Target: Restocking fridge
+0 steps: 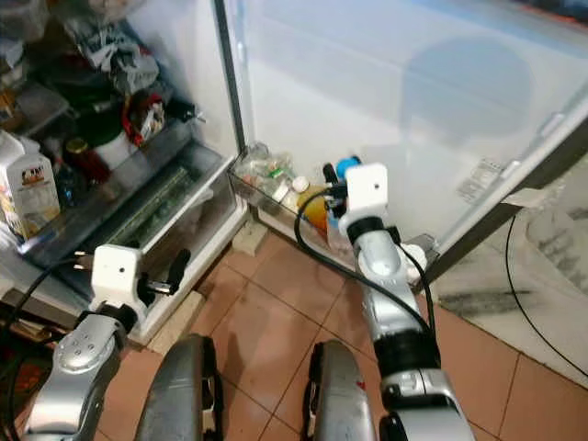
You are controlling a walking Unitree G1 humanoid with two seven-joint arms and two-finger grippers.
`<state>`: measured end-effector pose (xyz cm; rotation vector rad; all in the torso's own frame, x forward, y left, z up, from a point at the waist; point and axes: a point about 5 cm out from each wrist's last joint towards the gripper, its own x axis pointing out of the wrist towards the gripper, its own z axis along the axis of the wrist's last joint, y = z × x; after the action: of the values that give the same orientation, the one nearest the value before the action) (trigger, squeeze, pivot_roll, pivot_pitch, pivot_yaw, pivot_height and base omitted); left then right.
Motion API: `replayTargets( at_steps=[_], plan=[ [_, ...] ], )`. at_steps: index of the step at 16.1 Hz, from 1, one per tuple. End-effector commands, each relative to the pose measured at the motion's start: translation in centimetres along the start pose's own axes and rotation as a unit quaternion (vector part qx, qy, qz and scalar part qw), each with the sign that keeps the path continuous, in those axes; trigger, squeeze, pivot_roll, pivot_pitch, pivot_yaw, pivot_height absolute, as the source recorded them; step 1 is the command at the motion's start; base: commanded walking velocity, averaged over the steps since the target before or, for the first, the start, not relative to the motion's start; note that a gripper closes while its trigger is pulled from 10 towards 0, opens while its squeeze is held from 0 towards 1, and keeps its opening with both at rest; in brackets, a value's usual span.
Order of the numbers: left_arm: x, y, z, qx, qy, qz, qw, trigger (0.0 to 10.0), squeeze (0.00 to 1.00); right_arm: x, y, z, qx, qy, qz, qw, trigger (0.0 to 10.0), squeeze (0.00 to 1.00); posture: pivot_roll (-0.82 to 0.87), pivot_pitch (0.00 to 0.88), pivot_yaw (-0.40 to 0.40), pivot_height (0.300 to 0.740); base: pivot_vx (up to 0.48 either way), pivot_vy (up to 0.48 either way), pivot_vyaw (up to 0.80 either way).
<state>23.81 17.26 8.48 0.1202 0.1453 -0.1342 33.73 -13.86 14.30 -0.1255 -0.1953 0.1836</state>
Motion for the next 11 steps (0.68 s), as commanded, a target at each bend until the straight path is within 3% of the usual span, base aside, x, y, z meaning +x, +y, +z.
replayTargets(
  at_steps=[1, 4, 6, 9, 11],
  plan=[
    [-0.5, 0.1, 0.1, -0.001, 0.002, 0.005, 1.000, 10.0, 0.00, -0.4, -0.5, -1.3, -0.001, 0.030, -0.011, 0.999, 10.0, 0.00, 0.12, 0.277, -0.037, 0.644, 0.000, 0.000, 0.00],
    [-1.4, 0.3, 0.2, -0.005, 0.004, 0.019, 1.000, 10.0, 0.00, 0.7, -1.2, -0.5, -0.033, 0.004, -0.033, 0.999, 10.0, 0.00, 0.14, 0.292, -0.040, 0.644, 0.000, 0.000, 0.00],
    [-1.6, 0.3, 0.3, -0.004, 0.006, 0.023, 1.000, 10.0, 0.00, 1.2, -1.9, 0.2, -0.079, -0.015, -0.048, 0.996, 10.0, 0.00, 0.14, 0.294, -0.039, 0.644, 0.000, 0.000, 0.00],
    [-1.6, 0.2, 0.3, -0.004, 0.008, 0.023, 1.000, 10.0, 0.00, 1.4, -2.4, 0.2, -0.086, -0.015, -0.060, 0.994, 10.0, 0.00, 0.13, 0.292, -0.038, 0.644, 0.000, 0.000, 0.00],
    [-1.5, 0.2, 0.4, -0.003, 0.010, 0.021, 1.000, 10.0, 0.00, 1.3, -1.8, -0.8, -0.057, 0.006, -0.065, 0.996, 10.0, 0.00, 0.14, 0.292, -0.037, 0.644, 0.000, 0.000, 0.00]
  ],
)
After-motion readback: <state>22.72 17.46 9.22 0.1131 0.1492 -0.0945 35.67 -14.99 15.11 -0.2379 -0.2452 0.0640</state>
